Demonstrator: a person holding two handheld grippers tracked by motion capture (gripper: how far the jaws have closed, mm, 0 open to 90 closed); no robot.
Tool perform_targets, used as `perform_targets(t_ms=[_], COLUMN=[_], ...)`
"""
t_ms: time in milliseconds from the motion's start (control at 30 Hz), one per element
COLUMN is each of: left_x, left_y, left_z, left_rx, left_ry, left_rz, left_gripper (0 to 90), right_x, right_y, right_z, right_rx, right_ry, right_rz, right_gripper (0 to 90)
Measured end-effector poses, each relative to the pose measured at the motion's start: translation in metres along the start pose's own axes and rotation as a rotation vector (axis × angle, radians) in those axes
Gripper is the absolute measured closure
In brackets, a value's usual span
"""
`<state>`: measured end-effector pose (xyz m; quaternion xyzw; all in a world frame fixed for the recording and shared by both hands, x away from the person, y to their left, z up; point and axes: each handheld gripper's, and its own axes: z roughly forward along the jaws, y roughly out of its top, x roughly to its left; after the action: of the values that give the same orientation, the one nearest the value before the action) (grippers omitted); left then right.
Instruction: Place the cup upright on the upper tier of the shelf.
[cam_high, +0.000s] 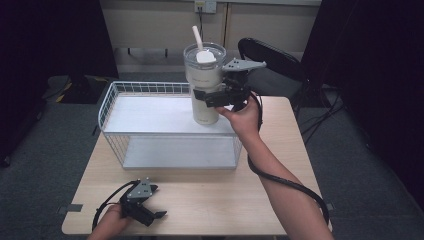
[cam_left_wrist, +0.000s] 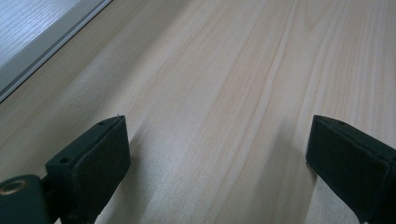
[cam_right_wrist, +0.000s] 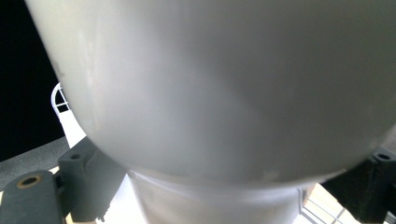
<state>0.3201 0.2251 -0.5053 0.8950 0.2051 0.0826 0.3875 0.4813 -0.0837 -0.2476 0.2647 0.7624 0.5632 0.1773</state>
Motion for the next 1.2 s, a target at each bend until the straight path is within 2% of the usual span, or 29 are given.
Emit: perform_targets(t_ms=[367,1200], left_x=[0.0001,0.0001], left_y=[0.0000,0.0000], left_z=[-0.0001,-0.0001], left_rx=[0.001,0.001], left_ry=[0.000,-0.002], left_rz=[0.002,0.002], left_gripper=[5.8,5.7], right_x=[0.0010,0.0055], right_y=[-0.0029,-0.0058], right_z=[-0.0046,-0.0060], right_rx=[0.003,0.001], right_ry=[-0.001,-0.037], right_rz=[-0.020,-0.002], right_gripper=[9.4,8.9])
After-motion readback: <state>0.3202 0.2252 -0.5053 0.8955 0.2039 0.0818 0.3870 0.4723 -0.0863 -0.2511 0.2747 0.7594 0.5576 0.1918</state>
